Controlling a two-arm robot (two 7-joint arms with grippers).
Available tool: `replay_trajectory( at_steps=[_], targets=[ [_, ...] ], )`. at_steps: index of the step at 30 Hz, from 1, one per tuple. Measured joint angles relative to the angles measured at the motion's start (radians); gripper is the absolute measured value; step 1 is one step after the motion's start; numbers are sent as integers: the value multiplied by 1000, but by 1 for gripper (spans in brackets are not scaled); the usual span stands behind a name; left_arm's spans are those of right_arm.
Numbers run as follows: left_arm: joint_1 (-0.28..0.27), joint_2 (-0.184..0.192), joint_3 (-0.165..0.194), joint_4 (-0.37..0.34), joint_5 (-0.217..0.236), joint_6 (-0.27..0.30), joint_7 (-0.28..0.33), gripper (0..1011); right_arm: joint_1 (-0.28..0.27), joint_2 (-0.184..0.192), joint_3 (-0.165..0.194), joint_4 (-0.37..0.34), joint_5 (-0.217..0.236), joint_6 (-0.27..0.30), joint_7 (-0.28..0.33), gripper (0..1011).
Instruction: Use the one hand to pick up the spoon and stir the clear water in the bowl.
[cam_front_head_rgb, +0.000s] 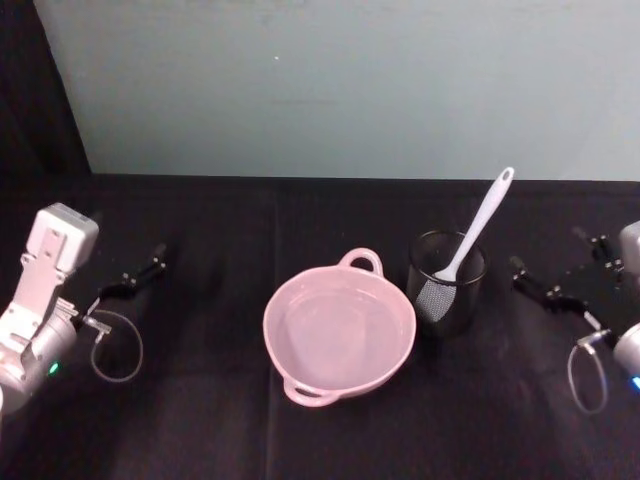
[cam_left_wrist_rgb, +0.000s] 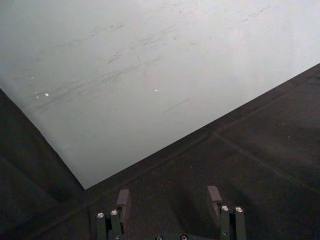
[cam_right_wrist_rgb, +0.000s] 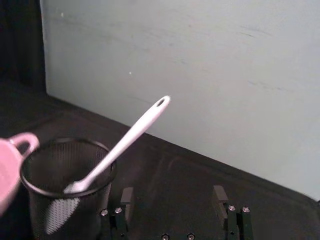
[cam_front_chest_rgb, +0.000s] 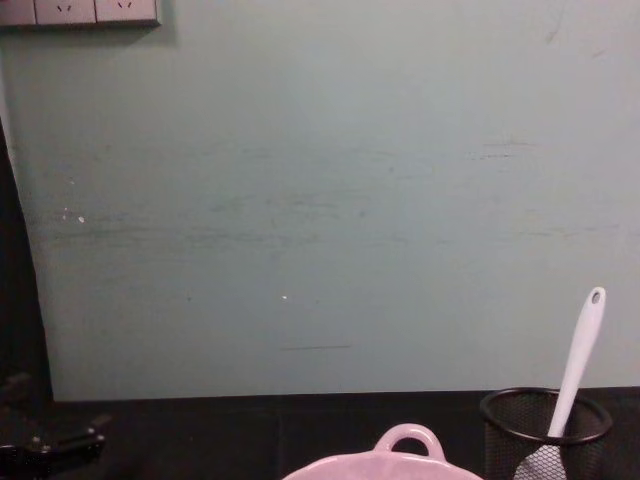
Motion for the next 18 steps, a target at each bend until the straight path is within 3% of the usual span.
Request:
replay_trajectory(
  at_steps=[5, 8, 14, 18],
  targets=[
    [0, 0, 0, 0, 0, 0, 0, 1005, -30, 8, 79, -54, 161, 78, 89, 1003],
    [0, 0, 0, 0, 0, 0, 0, 1005, -30, 2, 106, -59, 227, 117, 130, 1003],
    [0, 0, 0, 0, 0, 0, 0, 1005, -3, -42, 151, -28, 375, 211, 227, 1003],
    [0, 0, 0, 0, 0, 0, 0, 1005, 31, -92, 175, 22, 476, 263, 286, 1003]
  ],
)
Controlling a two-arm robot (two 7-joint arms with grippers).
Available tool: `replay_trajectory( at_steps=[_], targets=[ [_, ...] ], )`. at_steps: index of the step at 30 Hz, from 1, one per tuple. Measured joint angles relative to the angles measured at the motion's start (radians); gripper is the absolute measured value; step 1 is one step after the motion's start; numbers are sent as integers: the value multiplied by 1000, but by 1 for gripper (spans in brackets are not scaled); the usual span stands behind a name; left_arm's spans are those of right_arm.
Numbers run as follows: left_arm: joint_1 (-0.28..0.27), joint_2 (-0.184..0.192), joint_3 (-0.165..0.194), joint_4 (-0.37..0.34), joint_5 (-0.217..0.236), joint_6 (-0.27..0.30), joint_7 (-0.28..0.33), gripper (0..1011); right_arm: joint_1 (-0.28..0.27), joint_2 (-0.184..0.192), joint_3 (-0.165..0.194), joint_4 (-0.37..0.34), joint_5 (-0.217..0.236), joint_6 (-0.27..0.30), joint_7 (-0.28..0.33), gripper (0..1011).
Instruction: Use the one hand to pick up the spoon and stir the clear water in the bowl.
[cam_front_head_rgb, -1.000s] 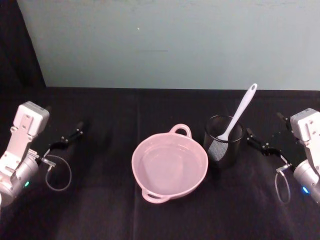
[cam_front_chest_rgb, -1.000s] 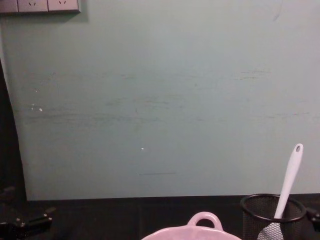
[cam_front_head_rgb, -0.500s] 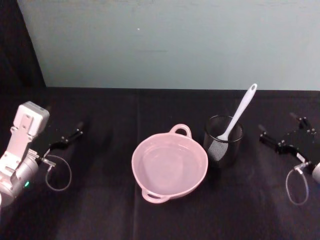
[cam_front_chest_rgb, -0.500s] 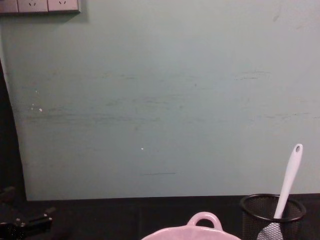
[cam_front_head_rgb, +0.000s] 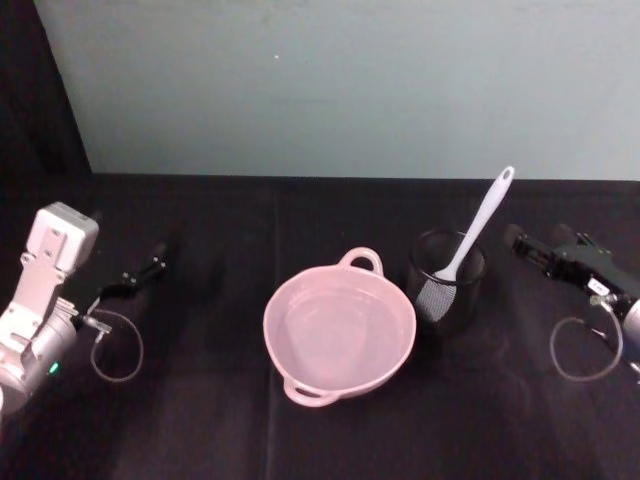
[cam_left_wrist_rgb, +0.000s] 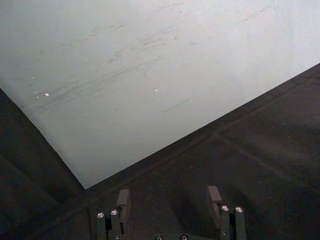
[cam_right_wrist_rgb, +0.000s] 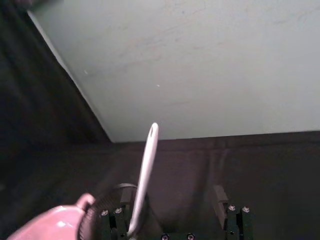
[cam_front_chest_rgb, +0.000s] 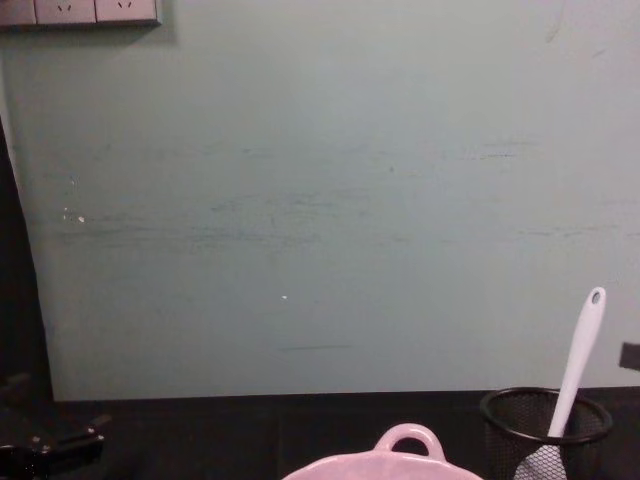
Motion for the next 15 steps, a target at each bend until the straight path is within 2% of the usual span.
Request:
replay_trajectory(
  at_steps=[4, 7, 15],
  targets=[
    [0, 0, 0, 0, 0, 0, 0, 1005, 28, -29, 5, 43, 81, 38, 38, 1002],
    [0, 0, 0, 0, 0, 0, 0, 1005, 50, -46, -3, 74, 120, 51, 68, 1003],
    [0, 0, 0, 0, 0, 0, 0, 1005, 118, -83, -40, 156, 164, 43, 129, 1003]
  ],
)
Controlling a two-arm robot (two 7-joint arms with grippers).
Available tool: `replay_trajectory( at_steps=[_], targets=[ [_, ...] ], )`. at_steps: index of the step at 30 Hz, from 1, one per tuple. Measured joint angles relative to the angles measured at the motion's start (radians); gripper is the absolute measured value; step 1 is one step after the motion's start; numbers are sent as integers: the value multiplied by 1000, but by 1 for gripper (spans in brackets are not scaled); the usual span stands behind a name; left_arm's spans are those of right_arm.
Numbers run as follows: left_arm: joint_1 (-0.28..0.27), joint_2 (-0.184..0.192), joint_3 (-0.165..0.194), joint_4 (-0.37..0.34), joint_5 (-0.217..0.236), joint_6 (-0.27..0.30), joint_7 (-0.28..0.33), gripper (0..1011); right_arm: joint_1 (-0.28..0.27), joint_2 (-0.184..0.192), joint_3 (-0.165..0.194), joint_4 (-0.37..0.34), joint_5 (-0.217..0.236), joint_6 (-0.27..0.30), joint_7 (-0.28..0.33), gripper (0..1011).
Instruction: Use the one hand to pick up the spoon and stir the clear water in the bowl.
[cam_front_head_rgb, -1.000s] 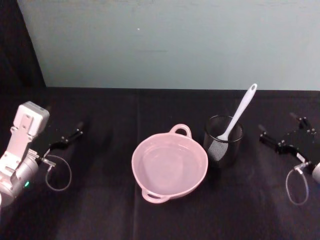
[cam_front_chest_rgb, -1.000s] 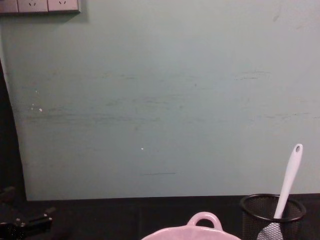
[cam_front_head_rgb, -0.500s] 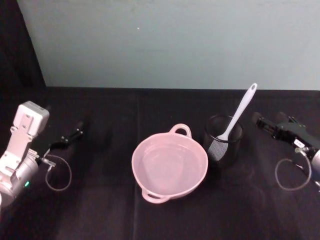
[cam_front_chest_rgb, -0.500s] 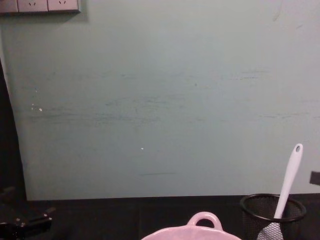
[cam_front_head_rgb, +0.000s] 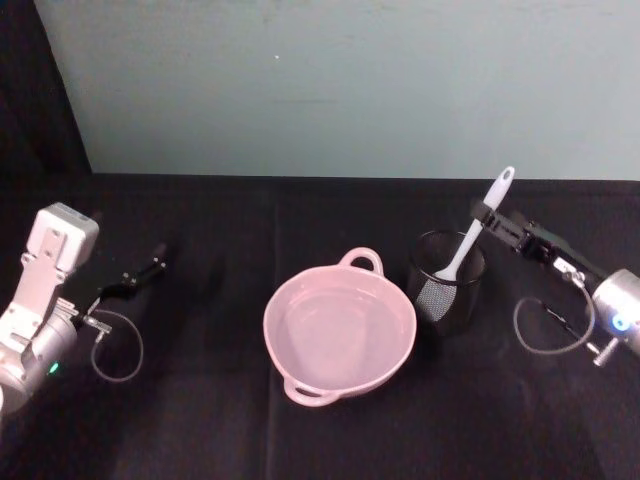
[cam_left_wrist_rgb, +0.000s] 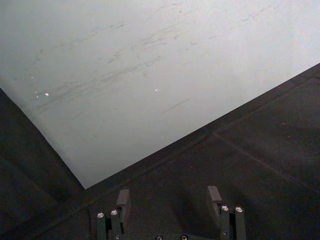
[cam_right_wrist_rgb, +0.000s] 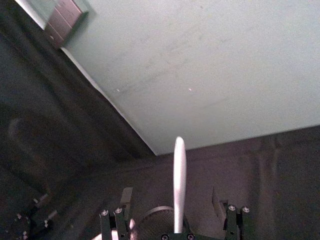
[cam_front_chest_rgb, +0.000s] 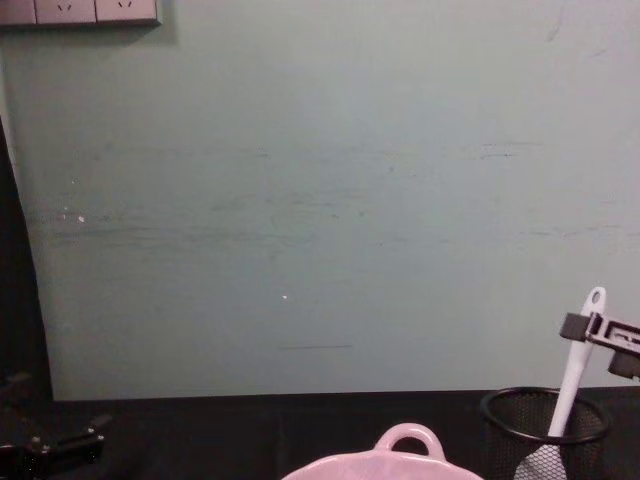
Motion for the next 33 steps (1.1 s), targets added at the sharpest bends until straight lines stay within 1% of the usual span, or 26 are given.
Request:
replay_trajectory(
  at_steps=[5, 10, 14, 15, 17, 20, 21, 24, 26, 27, 29, 31, 32, 33],
  targets=[
    [0, 0, 0, 0, 0, 0, 0, 1005, 40, -18, -18, 49, 14, -30, 34, 1003],
    [0, 0, 0, 0, 0, 0, 0, 1005, 64, -23, -32, 79, 24, -44, 51, 1003],
    [0, 0, 0, 0, 0, 0, 0, 1005, 82, -25, -44, 103, 32, -49, 66, 964],
    [0, 0, 0, 0, 0, 0, 0, 1005, 88, -26, -48, 110, 38, -49, 69, 927],
    [0, 0, 0, 0, 0, 0, 0, 1005, 93, -26, -51, 115, 44, -49, 73, 895],
    [0, 0, 0, 0, 0, 0, 0, 1005, 98, -26, -56, 120, 54, -48, 74, 792],
    [0, 0, 0, 0, 0, 0, 0, 1005, 99, -25, -57, 121, 56, -48, 74, 792],
    [0, 0, 0, 0, 0, 0, 0, 1005, 101, -21, -64, 122, 65, -49, 72, 682],
    [0, 0, 0, 0, 0, 0, 0, 1005, 102, -17, -68, 122, 70, -50, 70, 650],
    [0, 0, 0, 0, 0, 0, 0, 1005, 102, -16, -70, 121, 71, -51, 69, 600],
    [0, 0, 0, 0, 0, 0, 0, 1005, 102, -13, -73, 120, 72, -53, 67, 541],
    [0, 0, 0, 0, 0, 0, 0, 1005, 102, -9, -76, 117, 72, -58, 62, 458],
    [0, 0, 0, 0, 0, 0, 0, 1005, 101, -5, -79, 112, 71, -63, 58, 446],
    [0, 0, 0, 0, 0, 0, 0, 1005, 100, -2, -81, 110, 71, -66, 56, 397]
  ],
)
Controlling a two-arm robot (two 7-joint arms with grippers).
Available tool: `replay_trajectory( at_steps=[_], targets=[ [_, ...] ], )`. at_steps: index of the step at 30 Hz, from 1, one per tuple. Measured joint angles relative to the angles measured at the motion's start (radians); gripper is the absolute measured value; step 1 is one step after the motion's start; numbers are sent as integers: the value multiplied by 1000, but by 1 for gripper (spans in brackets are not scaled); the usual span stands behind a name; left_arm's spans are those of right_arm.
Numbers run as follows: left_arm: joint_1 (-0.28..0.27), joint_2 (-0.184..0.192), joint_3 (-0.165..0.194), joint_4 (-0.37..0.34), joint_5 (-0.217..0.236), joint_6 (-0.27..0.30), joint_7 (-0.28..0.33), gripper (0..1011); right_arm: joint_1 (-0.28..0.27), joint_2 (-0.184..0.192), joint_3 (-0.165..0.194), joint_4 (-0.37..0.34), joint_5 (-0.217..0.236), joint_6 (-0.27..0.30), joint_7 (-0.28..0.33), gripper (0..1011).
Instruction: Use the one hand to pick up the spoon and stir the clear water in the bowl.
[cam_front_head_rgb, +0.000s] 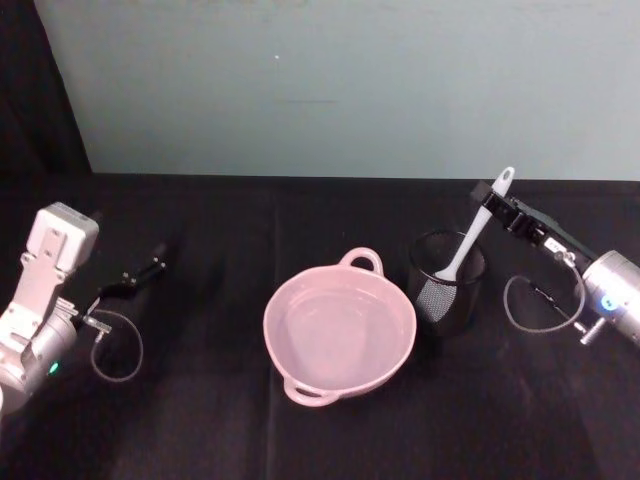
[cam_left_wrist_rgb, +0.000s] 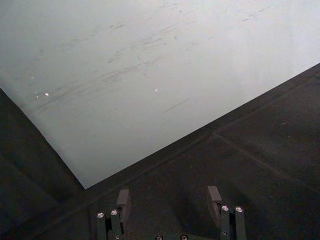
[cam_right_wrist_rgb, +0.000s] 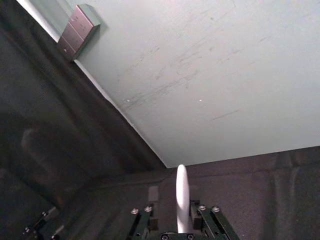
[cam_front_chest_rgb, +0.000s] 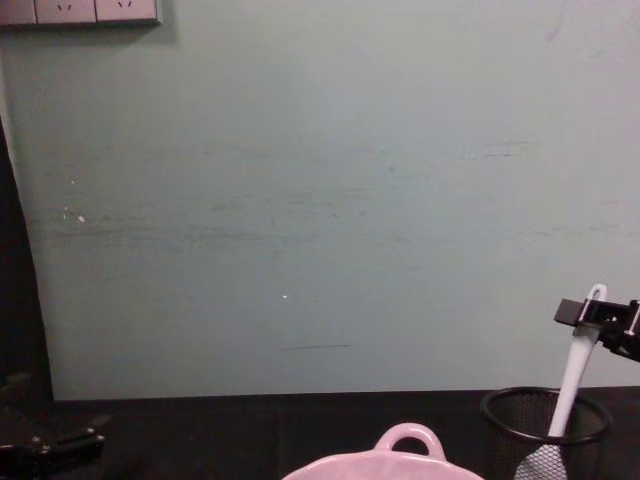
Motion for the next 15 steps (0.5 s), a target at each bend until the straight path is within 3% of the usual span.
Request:
replay_trajectory(
  at_steps=[8, 15],
  targets=[
    [0, 0, 0, 0, 0, 0, 0, 1005, -15, 27, -14, -43, -28, -32, -23, 143],
    [0, 0, 0, 0, 0, 0, 0, 1005, -34, 55, -19, -116, -95, -79, -56, 114]
  ],
)
